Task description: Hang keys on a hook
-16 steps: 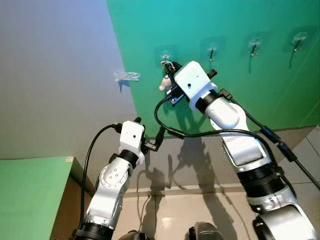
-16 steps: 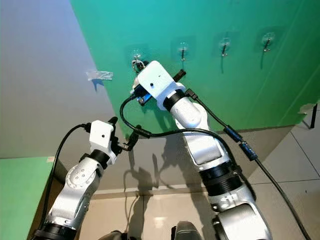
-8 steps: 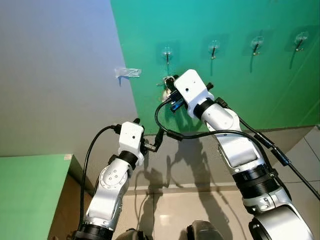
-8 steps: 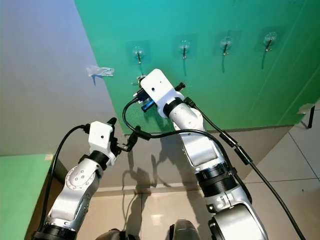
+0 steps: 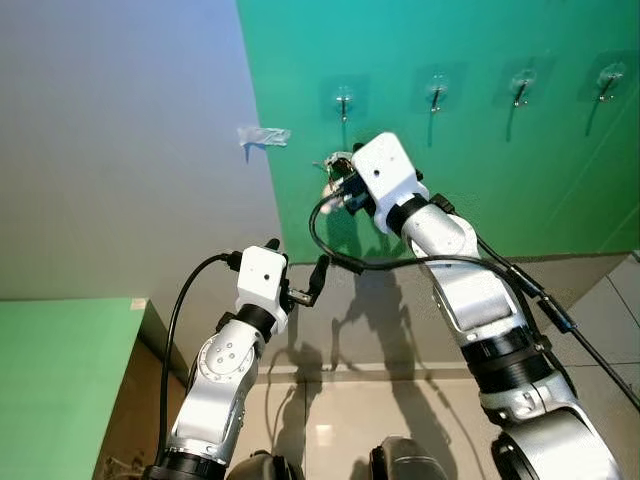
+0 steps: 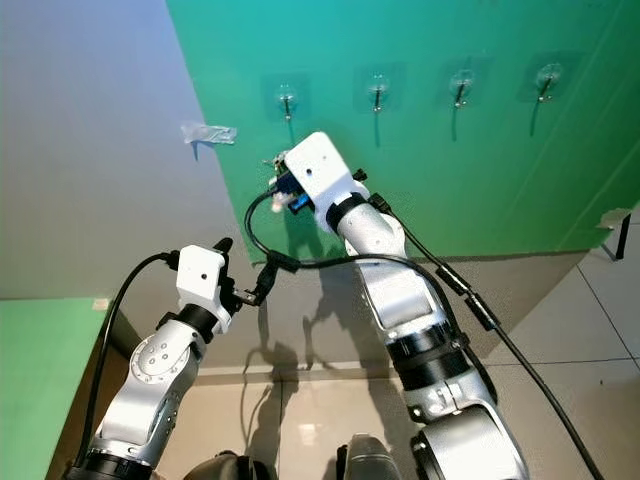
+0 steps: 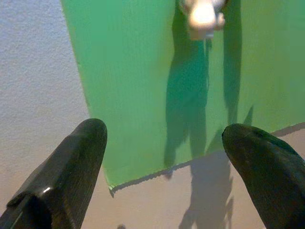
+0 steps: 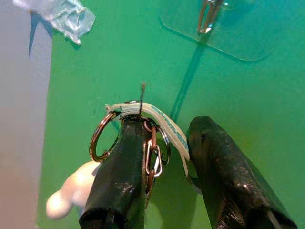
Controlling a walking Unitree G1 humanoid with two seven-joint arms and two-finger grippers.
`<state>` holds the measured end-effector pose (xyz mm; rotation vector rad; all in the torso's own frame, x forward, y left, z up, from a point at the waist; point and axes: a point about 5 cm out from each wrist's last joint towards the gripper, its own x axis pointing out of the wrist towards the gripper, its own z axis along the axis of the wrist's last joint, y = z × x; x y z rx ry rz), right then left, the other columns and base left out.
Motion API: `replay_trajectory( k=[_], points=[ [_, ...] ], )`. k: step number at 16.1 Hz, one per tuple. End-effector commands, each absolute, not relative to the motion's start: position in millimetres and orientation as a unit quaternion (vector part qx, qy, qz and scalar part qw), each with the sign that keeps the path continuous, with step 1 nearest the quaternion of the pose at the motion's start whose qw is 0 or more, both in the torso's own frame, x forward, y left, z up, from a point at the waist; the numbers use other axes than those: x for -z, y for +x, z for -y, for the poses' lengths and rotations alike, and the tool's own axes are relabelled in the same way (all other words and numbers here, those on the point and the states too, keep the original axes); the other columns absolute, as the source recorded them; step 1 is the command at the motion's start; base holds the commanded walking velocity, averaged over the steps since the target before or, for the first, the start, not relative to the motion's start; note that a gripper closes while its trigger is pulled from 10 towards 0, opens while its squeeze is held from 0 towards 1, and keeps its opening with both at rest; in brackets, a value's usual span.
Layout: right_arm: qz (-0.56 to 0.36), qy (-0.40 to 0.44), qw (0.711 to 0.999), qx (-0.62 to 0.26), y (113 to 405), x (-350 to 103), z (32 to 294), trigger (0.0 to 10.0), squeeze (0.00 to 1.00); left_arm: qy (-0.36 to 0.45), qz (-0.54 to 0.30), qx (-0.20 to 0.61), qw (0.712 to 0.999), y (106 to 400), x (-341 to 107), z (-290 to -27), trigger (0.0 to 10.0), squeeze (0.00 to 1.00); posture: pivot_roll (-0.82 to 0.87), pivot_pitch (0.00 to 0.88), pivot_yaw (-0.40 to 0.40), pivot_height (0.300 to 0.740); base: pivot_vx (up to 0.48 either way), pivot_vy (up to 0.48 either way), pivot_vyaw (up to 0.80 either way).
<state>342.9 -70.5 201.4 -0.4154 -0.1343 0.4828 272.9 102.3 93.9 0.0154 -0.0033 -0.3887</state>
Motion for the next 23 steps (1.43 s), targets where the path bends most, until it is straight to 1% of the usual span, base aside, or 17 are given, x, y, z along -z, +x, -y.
replay_trajectory(
  k=[1, 4, 6, 8, 15, 17, 19, 21, 23],
  points=[
    [0.057, -0.187, 0.963, -0.184, 353, -208, 89, 0.0, 0.0, 0.011, 0.004, 0.194, 0.981, 272, -96, -102, 10.0, 0.0, -0.23, 0.088, 0.072, 0.72, 0.0, 0.0, 0.0],
    [0.052, -0.168, 0.969, -0.174, 354, -209, 92, 0.0, 0.0, 0.011, 0.004, 0.194, 0.981, 273, -97, -102, 10.0, 0.0, -0.23, 0.089, 0.073, 0.72, 0.0, 0.0, 0.0],
    [0.044, -0.131, 0.979, -0.151, 356, -212, 102, 0.0, 0.0, 0.012, 0.004, 0.194, 0.981, 273, -97, -103, 10.0, 0.0, -0.23, 0.091, 0.074, 0.72, 0.0, 0.0, 0.0],
    [0.044, -0.137, 0.98, -0.14, 356, -213, 109, 0.0, 0.0, 0.012, 0.004, 0.194, 0.981, 273, -97, -104, 10.0, 0.0, -0.23, 0.091, 0.076, 0.72, 0.0, 0.0, 0.0],
    [0.047, -0.123, 0.981, -0.14, 351, -212, 110, 0.0, 0.0, 0.012, 0.003, 0.197, 0.98, 273, -96, -103, 10.0, 0.0, -0.24, 0.089, 0.077, 0.72, 0.0, 0.0, 0.0],
    [0.056, -0.131, 0.979, -0.146, 350, -217, 109, 0.0, 0.0, 0.013, 0.003, 0.198, 0.98, 273, -96, -103, 10.0, 0.0, -0.24, 0.088, 0.077, 0.72, 0.0, 0.0, 0.0],
    [0.076, -0.181, 0.965, -0.175, 349, -226, 109, 0.0, 0.0, 0.02, 0.004, 0.2, 0.98, 274, -97, -102, 10.0, 0.0, -0.24, 0.089, 0.077, 0.72, 0.0, 0.0, 0.0],
    [0.088, -0.213, 0.955, -0.186, 349, -233, 113, 0.0, 0.0, 0.018, 0.003, 0.2, 0.98, 274, -97, -102, 10.0, 0.0, -0.24, 0.089, 0.077, 0.72, 0.0, 0.0, 0.0],
    [0.092, -0.22, 0.953, -0.189, 349, -235, 115, 0.0, 0.0, 0.019, 0.002, 0.207, 0.978, 274, -97, -100, 10.0, 0.0, -0.24, 0.088, 0.075, 0.72, 0.0, 0.0, 0.0]
  ],
)
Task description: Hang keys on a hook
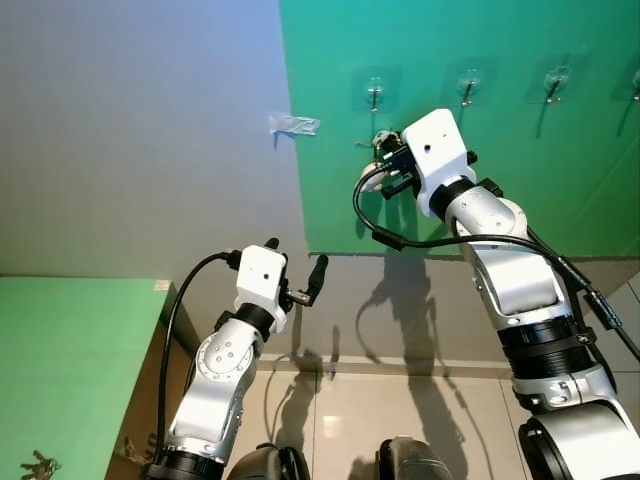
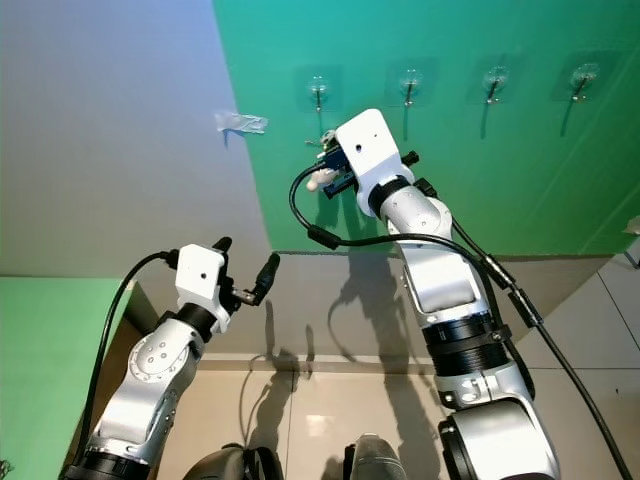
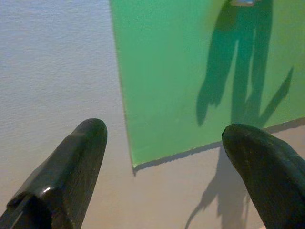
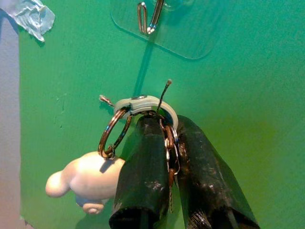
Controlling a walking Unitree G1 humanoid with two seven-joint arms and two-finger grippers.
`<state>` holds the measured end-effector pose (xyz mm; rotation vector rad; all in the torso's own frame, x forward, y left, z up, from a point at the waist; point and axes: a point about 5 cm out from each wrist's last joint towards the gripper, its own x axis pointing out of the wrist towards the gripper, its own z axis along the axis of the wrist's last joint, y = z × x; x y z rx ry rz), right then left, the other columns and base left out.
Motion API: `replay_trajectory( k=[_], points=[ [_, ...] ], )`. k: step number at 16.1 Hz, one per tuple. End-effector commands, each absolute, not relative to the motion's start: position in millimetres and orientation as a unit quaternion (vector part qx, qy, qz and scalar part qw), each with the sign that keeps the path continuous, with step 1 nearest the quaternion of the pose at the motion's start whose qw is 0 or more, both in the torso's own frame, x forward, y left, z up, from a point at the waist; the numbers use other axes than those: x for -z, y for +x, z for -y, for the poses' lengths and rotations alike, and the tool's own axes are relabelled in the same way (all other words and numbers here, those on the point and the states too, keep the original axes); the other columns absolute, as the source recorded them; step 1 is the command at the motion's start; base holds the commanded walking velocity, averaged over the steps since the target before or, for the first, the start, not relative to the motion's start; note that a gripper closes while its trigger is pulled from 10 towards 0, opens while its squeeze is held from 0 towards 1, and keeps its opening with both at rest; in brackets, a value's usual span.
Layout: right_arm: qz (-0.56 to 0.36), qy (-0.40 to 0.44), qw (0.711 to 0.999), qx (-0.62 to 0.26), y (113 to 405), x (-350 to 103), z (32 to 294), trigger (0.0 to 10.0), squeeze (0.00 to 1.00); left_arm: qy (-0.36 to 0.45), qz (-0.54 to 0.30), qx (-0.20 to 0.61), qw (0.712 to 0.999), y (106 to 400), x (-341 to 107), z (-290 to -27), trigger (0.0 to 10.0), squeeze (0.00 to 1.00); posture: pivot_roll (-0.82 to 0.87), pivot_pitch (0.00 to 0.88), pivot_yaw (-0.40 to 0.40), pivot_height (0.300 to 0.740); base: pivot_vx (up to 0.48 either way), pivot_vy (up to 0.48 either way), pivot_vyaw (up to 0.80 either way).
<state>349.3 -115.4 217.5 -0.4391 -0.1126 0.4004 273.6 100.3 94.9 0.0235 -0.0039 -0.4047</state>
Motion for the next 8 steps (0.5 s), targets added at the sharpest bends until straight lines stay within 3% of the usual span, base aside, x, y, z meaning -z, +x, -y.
replay_trajectory(
  k=[1, 6, 8],
  points=[
    [0.098, -0.224, 0.951, -0.189, 348, -237, 116, 0.0, 0.0, 0.018, 0.001, 0.208, 0.978, 274, -97, -99, 10.0, 0.0, -0.24, 0.09, 0.076, 0.72, 0.0, 0.0, 0.0],
    [0.143, -0.299, 0.924, -0.19, 347, -257, 122, 0.0, 0.0, 0.017, -0.003, 0.207, 0.978, 274, -96, -99, 10.0, 0.0, -0.24, 0.092, 0.076, 0.72, 0.0, 0.0, 0.0],
    [0.158, -0.272, 0.936, -0.16, 348, -265, 126, 0.0, 0.0, 0.016, -0.004, 0.207, 0.978, 273, -95, -98, 10.0, 0.0, -0.24, 0.089, 0.076, 0.72, 0.0, 0.0, 0.0]
  ],
)
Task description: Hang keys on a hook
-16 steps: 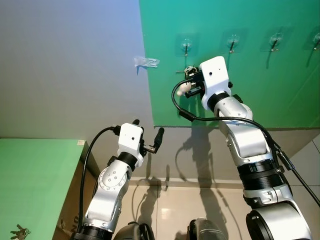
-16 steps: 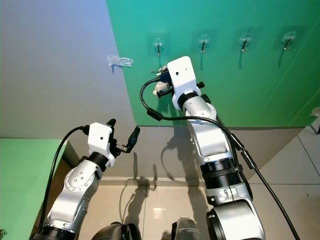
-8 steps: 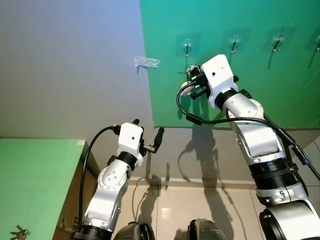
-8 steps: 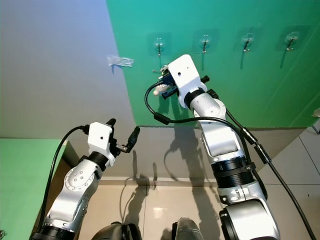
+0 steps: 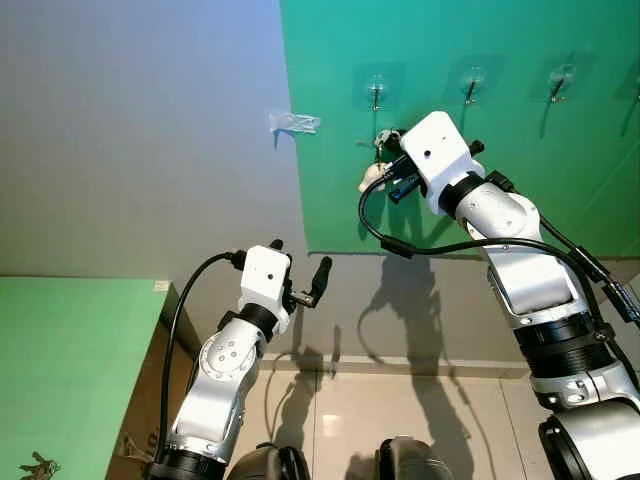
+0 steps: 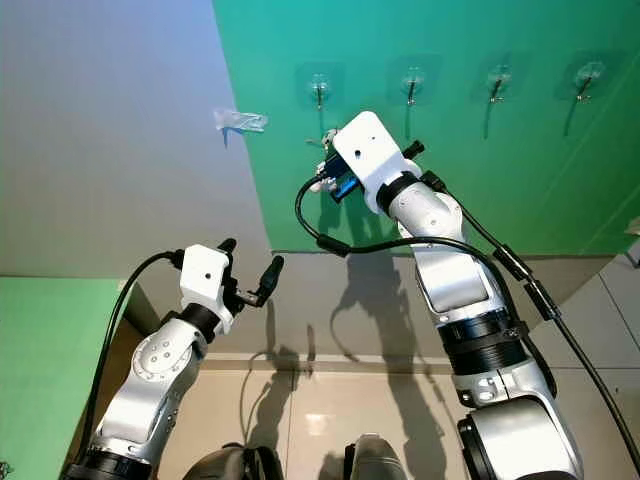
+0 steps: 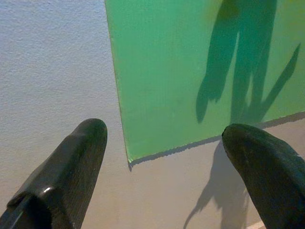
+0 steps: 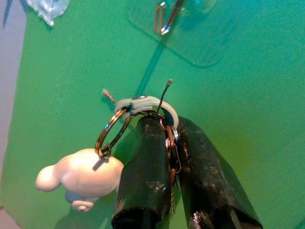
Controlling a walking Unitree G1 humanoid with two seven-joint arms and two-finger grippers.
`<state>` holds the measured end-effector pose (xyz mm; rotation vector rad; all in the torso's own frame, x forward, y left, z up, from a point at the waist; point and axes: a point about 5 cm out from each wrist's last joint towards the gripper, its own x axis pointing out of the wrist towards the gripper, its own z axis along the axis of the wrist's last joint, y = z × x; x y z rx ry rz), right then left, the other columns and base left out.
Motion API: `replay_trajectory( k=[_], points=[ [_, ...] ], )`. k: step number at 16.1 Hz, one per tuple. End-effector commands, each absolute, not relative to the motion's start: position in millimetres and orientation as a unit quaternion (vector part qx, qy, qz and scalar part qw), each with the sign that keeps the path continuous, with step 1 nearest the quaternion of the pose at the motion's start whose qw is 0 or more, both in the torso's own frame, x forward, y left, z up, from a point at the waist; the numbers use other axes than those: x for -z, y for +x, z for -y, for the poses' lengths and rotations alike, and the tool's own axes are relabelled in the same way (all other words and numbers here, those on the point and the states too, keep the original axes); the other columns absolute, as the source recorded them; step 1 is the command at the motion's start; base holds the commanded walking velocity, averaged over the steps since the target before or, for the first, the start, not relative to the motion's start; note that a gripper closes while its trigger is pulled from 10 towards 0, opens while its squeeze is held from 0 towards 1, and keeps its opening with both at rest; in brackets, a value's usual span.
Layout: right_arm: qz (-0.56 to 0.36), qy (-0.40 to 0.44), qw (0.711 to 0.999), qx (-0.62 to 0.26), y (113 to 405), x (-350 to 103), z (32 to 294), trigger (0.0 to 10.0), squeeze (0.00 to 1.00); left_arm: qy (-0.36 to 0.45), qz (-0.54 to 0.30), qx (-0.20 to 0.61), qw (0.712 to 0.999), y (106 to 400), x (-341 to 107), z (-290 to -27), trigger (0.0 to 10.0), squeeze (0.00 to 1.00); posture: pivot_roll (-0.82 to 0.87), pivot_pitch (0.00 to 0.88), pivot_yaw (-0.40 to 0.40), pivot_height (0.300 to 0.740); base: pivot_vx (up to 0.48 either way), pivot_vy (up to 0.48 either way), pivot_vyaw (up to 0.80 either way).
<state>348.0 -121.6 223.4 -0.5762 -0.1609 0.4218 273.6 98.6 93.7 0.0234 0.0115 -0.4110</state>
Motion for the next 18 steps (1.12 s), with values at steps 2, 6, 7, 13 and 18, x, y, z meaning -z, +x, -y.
replay_trajectory(
  k=[2, 6, 7, 13, 18],
  points=[
    [0.145, -0.202, 0.959, -0.134, 349, -263, 130, 0.0, 0.0, 0.015, -0.005, 0.208, 0.978, 273, -94, -98, 10.0, 0.0, -0.24, 0.08, 0.076, 0.72, 0.0, 0.0, 0.0],
    [0.125, -0.156, 0.971, -0.129, 350, -256, 132, 0.0, 0.0, 0.011, -0.016, 0.219, 0.976, 271, -89, -97, 10.0, 0.0, -0.25, 0.068, 0.081, 0.72, 0.0, 0.0, 0.0],
    [0.122, -0.144, 0.974, -0.125, 350, -255, 134, 0.0, 0.0, 0.009, -0.023, 0.23, 0.973, 268, -86, -94, 10.0, 0.0, -0.25, 0.067, 0.082, 0.72, 0.0, 0.0, 0.0],
    [0.105, -0.142, 0.972, -0.152, 344, -246, 133, 0.0, 0.0, 0.006, -0.079, 0.295, 0.952, 224, -64, -95, 10.0, 0.0, -0.22, 0.062, 0.078, 0.72, 0.0, 0.0, 0.0],
    [0.125, -0.164, 0.962, -0.182, 345, -265, 127, 0.0, 0.0, 0.01, -0.042, 0.294, 0.955, 223, -74, -95, 10.0, 0.0, -0.22, 0.056, 0.057, 0.72, 0.0, 0.0, 0.0]
  ],
)
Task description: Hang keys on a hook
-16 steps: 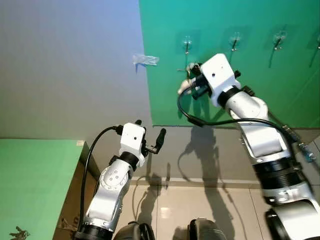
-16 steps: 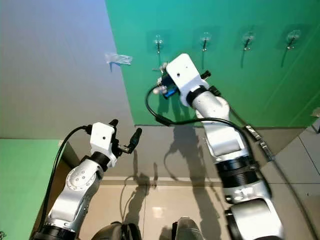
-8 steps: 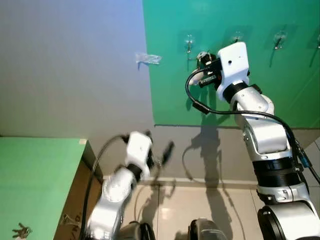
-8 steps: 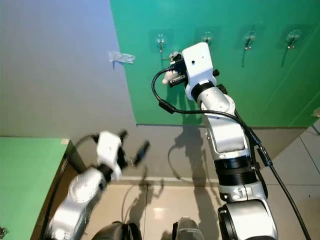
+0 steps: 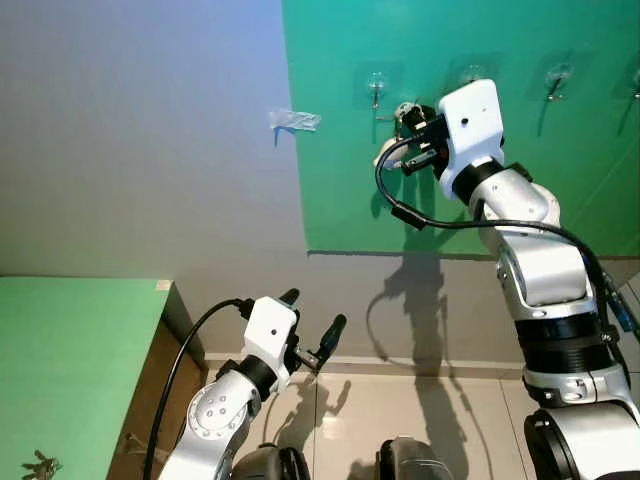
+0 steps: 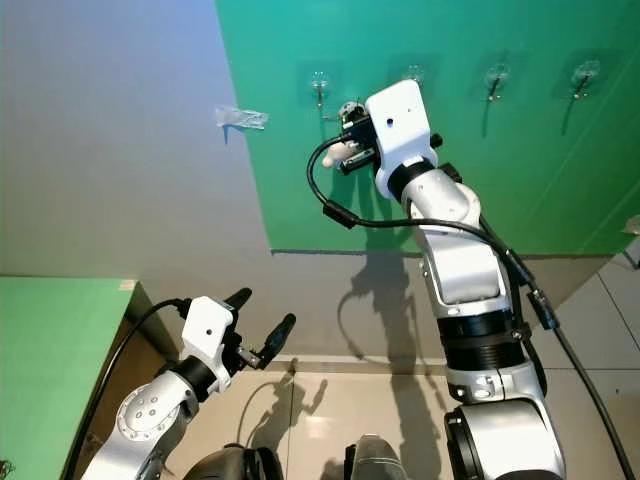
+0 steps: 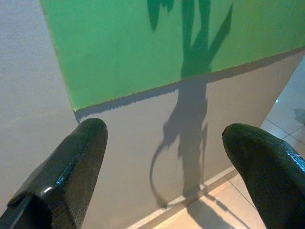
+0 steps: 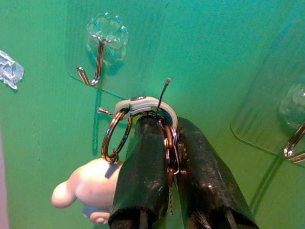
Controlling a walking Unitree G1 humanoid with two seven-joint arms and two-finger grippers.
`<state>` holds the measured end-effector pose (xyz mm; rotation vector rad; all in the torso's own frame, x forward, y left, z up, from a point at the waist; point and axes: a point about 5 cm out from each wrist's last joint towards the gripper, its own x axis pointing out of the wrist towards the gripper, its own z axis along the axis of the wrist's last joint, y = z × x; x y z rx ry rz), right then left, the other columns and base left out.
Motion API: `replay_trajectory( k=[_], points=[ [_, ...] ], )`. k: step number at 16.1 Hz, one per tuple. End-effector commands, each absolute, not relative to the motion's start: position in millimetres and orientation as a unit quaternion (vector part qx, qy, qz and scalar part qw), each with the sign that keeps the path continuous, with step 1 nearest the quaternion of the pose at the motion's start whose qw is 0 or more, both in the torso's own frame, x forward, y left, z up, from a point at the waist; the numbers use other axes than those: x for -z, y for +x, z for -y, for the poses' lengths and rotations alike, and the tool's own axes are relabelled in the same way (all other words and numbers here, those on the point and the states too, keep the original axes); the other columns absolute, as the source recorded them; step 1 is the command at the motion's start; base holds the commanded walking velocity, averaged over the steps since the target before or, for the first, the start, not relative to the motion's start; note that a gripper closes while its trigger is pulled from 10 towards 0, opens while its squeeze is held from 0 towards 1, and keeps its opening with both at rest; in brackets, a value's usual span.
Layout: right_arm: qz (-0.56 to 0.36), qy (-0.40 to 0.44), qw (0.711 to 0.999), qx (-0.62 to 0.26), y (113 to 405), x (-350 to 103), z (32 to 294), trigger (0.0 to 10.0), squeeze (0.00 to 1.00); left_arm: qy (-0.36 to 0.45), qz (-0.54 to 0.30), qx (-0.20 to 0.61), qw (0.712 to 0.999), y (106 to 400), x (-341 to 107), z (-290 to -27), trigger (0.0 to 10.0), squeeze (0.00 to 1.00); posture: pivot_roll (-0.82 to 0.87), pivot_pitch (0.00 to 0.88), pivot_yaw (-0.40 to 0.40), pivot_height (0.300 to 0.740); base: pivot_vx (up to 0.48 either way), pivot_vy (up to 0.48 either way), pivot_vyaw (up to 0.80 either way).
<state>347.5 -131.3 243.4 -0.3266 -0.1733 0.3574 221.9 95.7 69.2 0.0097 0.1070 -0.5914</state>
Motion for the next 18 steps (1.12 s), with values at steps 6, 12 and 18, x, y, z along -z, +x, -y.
replay_trajectory(
  k=[6, 12, 18],
  points=[
    [0.153, -0.175, 0.953, -0.193, 338, -290, 128, 0.0, 0.0, 0.011, -0.036, 0.303, 0.952, 230, -76, -88, 10.0, 0.0, -0.24, 0.057, 0.058, 0.72, 0.0, 0.0, 0.0],
    [0.076, -0.119, 0.976, -0.164, 291, -216, 154, 0.0, 0.0, 0.014, -0.035, 0.255, 0.966, 234, -77, -109, 10.0, 0.0, -0.25, 0.061, 0.077, 0.72, 0.0, 0.0, 0.0],
    [-0.004, -0.109, 0.988, -0.107, 246, -152, 179, 0.0, 0.17, 0.0, -0.027, 0.241, 0.97, 241, -85, -114, 10.0, 0.0, -0.26, 0.055, 0.098, 0.72, 0.0, 0.0, 0.0]
  ],
)
